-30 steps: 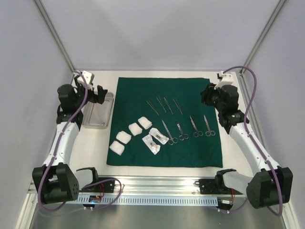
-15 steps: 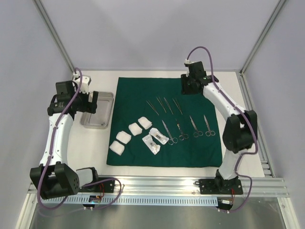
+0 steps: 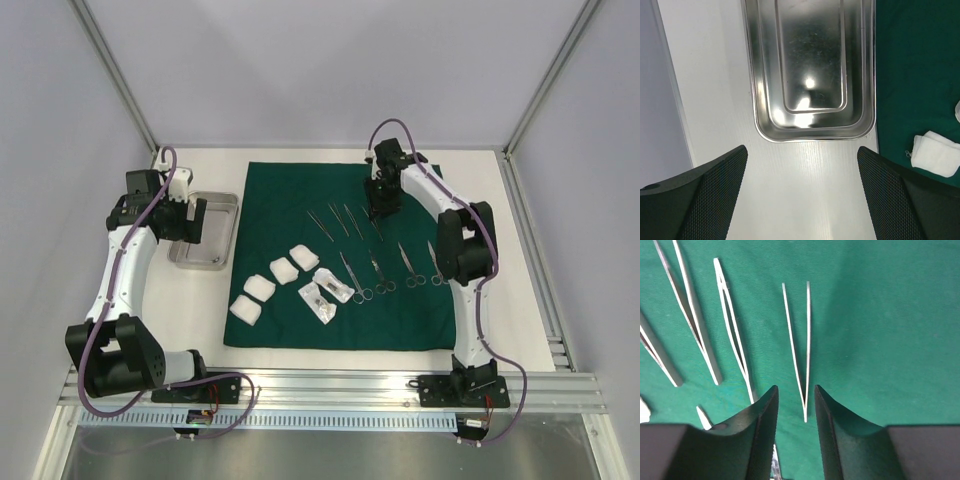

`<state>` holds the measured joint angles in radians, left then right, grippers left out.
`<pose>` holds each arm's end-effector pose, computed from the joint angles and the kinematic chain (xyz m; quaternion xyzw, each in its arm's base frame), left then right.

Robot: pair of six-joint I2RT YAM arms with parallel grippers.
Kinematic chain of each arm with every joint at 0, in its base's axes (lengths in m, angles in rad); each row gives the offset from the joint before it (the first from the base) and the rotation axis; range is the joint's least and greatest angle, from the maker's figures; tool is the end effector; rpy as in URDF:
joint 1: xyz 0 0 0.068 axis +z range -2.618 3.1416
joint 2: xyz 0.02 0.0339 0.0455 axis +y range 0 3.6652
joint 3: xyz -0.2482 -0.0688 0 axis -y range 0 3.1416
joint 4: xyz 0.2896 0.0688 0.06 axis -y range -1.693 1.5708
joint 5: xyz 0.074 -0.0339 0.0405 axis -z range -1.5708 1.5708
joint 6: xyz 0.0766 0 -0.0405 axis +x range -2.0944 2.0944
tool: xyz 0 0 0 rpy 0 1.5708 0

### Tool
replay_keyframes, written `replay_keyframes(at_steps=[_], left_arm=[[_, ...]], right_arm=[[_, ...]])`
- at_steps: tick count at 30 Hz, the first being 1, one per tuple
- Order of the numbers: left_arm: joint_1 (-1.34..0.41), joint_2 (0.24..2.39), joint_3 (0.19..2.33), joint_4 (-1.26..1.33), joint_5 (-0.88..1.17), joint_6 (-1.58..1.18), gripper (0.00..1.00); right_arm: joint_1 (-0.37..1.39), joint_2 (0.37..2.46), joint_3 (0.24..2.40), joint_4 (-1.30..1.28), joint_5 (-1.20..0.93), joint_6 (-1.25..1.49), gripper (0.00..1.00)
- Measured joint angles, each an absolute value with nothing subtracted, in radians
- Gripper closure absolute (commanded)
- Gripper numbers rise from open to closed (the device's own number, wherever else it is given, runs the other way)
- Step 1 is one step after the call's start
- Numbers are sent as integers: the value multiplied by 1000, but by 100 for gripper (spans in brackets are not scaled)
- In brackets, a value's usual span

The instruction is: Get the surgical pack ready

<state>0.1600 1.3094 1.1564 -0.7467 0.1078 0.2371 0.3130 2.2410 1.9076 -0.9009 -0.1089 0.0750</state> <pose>0.3415 0.0468 0.2508 0.0541 0.9415 0.0150 0.3324 0.4893 0.1671 0.1282 -0.1259 0.9764 0.0849 0.1537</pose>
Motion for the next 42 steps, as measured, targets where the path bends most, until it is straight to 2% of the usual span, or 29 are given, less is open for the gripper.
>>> replay_keyframes(at_steps=[3, 11, 16, 21, 31, 37, 42], left_arm=[[160, 1312, 1156, -745, 97, 236, 0], [160, 1313, 1150, -728, 68, 233, 0], [160, 1313, 1144, -717, 65, 231, 1], [160, 1313, 1139, -714, 61, 231, 1], [160, 1313, 1139, -716, 70, 231, 1], [160, 1313, 1140, -736, 104, 234, 1], [163, 1313, 1139, -743, 109, 238, 1]], right_arm=[[313, 2247, 1910, -900, -129, 73, 67], [313, 2307, 1915, -897, -134, 82, 69], [314, 2310, 1918, -890, -133, 96, 82], [324, 2310, 1917, -870, -128, 121, 100], [334, 2286, 1874, -807, -112, 210, 100], [354, 2168, 1777, -721, -92, 330, 100], [439, 2091, 1782, -606, -72, 477, 100]])
